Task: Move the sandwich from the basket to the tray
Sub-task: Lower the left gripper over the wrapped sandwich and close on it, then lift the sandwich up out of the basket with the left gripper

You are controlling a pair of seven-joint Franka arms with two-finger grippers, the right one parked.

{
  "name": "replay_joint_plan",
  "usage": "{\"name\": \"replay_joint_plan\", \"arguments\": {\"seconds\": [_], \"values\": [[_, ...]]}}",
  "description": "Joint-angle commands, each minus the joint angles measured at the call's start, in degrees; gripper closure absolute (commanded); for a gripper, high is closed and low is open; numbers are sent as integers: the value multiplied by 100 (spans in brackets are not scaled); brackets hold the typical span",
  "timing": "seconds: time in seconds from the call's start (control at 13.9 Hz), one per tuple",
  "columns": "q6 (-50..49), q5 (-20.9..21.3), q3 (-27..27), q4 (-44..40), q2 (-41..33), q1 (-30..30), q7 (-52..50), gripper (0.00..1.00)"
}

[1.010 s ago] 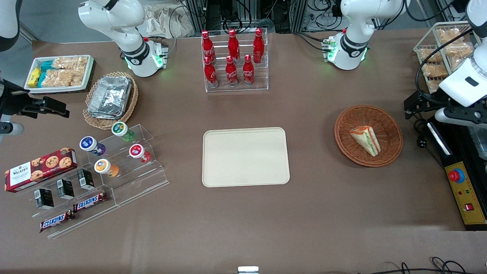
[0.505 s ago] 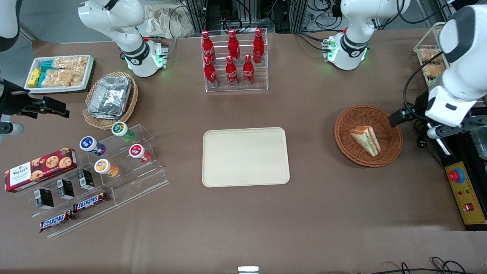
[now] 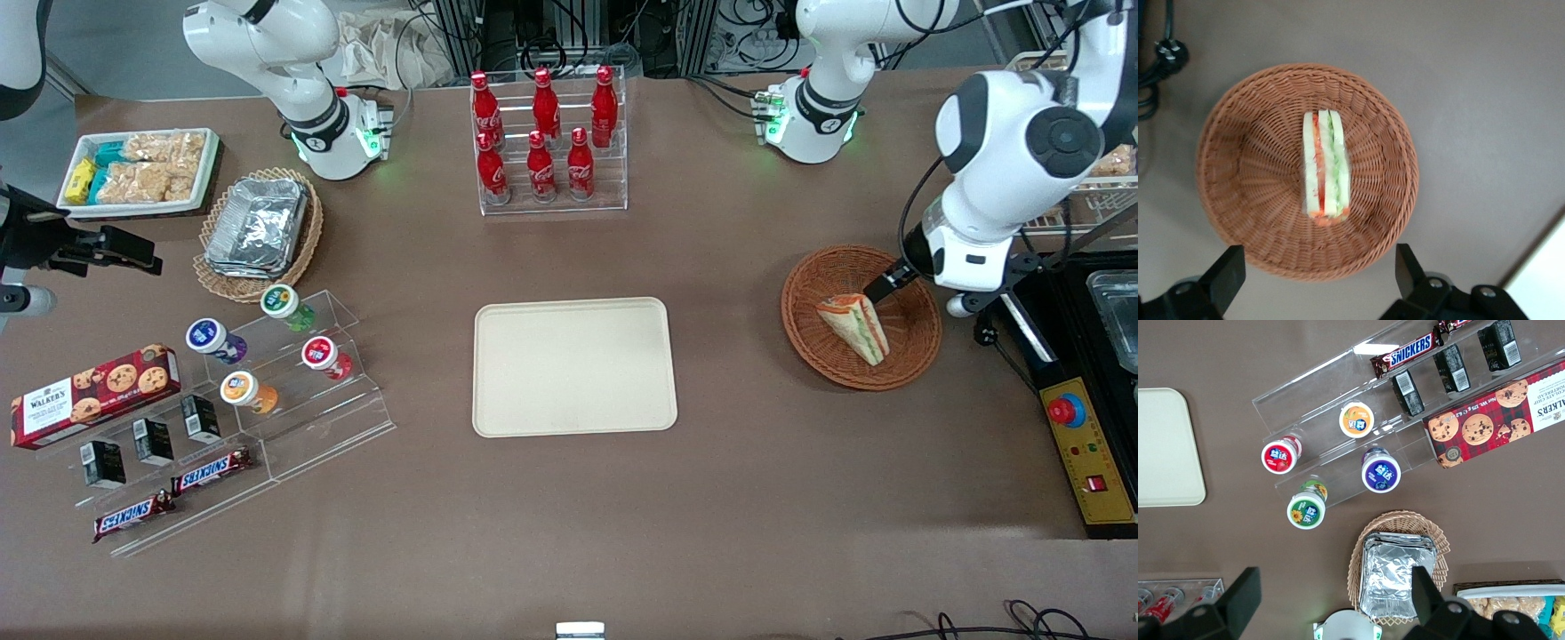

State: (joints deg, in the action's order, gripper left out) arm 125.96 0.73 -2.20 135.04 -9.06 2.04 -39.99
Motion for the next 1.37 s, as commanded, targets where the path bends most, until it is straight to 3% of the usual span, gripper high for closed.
{"name": "replay_joint_plan", "arguments": {"seconds": [0.0,0.79,0.87,0.94,1.01,1.3], "values": [[1007,120,-17,742,87,-11,-342,0],[3180,190,167,1174,1485,-20,-413,1],[3215,190,167,1165,1512,-20,-413,27],[3216,190,185,1156,1512,-20,-395,86],[3216,190,211,1139,1512,-11,-369,100],[3181,199,211,1095,1478,-11,-325,100]]}}
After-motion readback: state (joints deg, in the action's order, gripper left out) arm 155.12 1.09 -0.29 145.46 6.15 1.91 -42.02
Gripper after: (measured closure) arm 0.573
